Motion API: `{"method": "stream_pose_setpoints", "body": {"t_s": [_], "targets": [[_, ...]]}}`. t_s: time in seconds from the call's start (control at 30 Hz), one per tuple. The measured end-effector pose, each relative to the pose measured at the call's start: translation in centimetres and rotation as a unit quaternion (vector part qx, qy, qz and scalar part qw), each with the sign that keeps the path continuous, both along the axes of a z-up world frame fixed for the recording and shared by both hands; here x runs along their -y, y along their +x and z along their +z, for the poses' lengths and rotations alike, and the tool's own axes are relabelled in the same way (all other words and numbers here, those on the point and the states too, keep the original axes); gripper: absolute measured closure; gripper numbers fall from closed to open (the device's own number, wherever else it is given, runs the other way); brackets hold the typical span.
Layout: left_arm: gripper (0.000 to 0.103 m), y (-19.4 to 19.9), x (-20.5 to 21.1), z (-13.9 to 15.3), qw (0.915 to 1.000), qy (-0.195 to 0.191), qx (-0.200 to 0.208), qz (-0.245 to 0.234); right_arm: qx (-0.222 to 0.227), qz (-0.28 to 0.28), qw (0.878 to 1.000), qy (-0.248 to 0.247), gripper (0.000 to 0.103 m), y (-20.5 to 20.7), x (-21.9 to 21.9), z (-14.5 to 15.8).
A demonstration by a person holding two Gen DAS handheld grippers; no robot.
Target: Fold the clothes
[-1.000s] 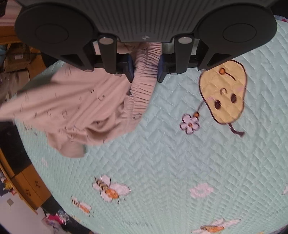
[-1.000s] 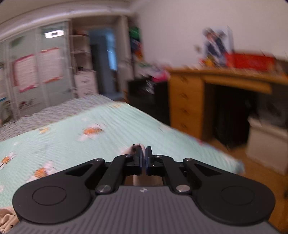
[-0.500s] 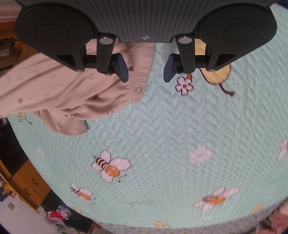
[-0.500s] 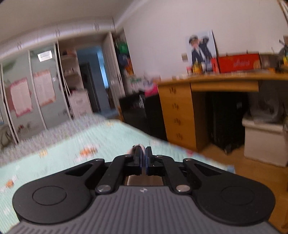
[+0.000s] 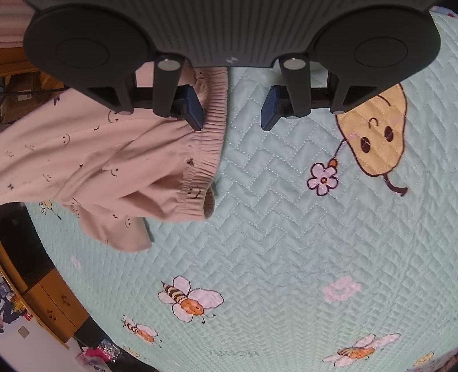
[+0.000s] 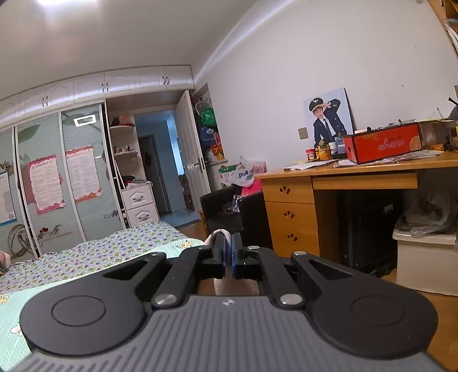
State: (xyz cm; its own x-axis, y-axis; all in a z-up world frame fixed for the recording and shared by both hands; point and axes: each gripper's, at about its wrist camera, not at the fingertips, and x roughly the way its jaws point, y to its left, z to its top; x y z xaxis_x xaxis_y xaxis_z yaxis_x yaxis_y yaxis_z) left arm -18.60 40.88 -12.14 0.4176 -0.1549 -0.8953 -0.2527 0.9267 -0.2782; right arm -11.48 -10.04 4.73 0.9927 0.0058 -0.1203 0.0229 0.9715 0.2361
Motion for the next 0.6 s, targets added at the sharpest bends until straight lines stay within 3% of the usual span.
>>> {"method": "stream_pose_setpoints", "body": {"t_s": [0.17, 0.23, 0.27, 0.4, 0.6], "targets": [[0.059, 0.6, 1.2, -0.7, 0.9983, -0.049, 0.005, -0.033, -0.024, -0.002, 1.0, 0.004, 0.099, -0.2, -0.4, -0.8], [0.07, 0.8, 1.9, -0.3, 0.9976, -0.051, 0.016, -0.043, -0.031, -0.001, 1.0, 0.0, 0.099, -0.1, -0.7, -1.3], [0.079, 0.9, 2.0, 0.1, 0.9977, -0.052, 0.022, -0.037, -0.035, -0.001, 0.999, -0.003, 0.099, 0.0, -0.9, -1.5], [0.08, 1.2, 0.3, 2.6, 0.9941, -0.084, 0.067, 0.011, -0.044, -0.003, 0.999, -0.008, 0.099, 0.3, -1.1, -1.9], [0.08, 0.8, -4.1, 9.9, 0.9738, -0.118, 0.176, 0.083, -0.03, -0.002, 0.999, -0.01, 0.099, 0.5, -1.2, -0.8]]}}
